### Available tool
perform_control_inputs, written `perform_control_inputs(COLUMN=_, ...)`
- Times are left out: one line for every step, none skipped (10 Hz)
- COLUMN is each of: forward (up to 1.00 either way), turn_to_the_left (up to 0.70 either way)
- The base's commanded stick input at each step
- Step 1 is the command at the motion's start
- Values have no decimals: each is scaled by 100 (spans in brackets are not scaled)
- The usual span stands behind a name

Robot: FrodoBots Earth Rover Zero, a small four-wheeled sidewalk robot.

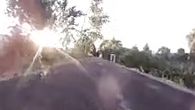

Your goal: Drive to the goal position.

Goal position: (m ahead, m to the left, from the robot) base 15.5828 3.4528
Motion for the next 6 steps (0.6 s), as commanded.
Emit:
perform_control_inputs(forward=100, turn_to_the_left=27)
perform_control_inputs(forward=100, turn_to_the_left=11)
perform_control_inputs(forward=100, turn_to_the_left=1)
perform_control_inputs(forward=100, turn_to_the_left=0)
perform_control_inputs(forward=100, turn_to_the_left=0)
perform_control_inputs(forward=100, turn_to_the_left=0)
